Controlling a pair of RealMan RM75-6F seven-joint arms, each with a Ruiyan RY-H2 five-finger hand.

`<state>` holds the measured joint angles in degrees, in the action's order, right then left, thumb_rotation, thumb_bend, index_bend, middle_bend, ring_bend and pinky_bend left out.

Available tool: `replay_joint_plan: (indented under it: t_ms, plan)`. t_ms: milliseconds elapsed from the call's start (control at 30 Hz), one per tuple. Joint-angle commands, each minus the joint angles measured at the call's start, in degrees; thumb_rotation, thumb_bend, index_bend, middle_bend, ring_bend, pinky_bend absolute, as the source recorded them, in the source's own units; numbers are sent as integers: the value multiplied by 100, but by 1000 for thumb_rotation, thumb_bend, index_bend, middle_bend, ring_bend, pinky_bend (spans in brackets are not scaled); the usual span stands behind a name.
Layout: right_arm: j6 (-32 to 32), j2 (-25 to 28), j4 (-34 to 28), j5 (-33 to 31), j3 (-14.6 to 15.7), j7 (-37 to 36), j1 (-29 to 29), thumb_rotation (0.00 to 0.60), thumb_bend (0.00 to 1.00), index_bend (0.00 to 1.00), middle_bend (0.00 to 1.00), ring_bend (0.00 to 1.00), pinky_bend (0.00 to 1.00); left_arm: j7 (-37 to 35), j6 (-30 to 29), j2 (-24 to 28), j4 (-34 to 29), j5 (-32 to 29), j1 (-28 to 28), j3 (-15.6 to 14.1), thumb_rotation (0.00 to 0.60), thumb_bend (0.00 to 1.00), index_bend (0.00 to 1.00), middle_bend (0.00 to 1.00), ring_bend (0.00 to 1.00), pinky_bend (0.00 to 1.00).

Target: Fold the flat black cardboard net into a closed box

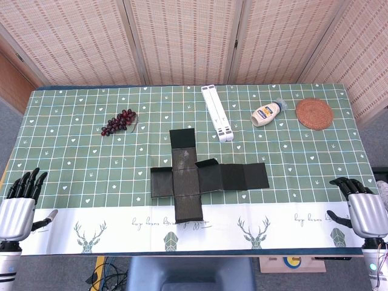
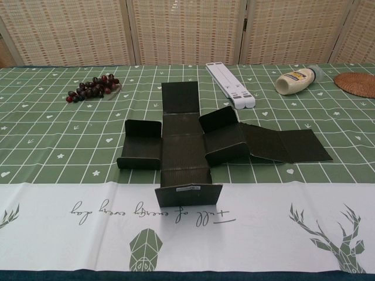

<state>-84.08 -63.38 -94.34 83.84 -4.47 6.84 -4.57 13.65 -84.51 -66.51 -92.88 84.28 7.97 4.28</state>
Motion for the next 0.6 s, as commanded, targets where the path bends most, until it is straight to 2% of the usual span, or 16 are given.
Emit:
replay_joint_plan:
  t_ms: [33, 233, 400, 467, 533, 600]
  plan:
    - [62, -10, -63, 45, 11, -15, -47, 600, 96, 269, 262, 268, 430, 4, 6, -26, 19, 0, 16, 10, 600, 182, 23, 0, 19, 120]
    - [165, -106, -152, 82, -130, 365, -267, 600, 113, 269, 244, 268, 430, -55, 18, -72, 66, 46, 51, 6, 600, 182, 22, 0, 19, 120]
    - [603, -64, -400, -110, -368, 772, -667, 600, 118, 269, 233, 272, 448, -168, -9, -116, 161, 71, 52, 6, 600, 182, 22, 0, 19, 120]
    - [858, -63, -506, -207, -458, 1032, -885, 600, 119, 269, 231, 339, 561, -197, 12, -108, 171, 79, 64, -2, 600, 182, 22, 0, 19, 120]
    - [1130, -110, -577, -374, -523, 1431, -1100, 600, 119, 269, 231, 501, 733, -220, 53, -89, 174, 109, 86, -21, 600, 182, 23, 0, 19, 120]
    - [1453, -157, -714, -608, -564, 1744, -1312, 600, 118, 255, 231, 653, 817, -297, 50, -78, 184, 166, 104, -28, 600, 182, 23, 0, 19, 120]
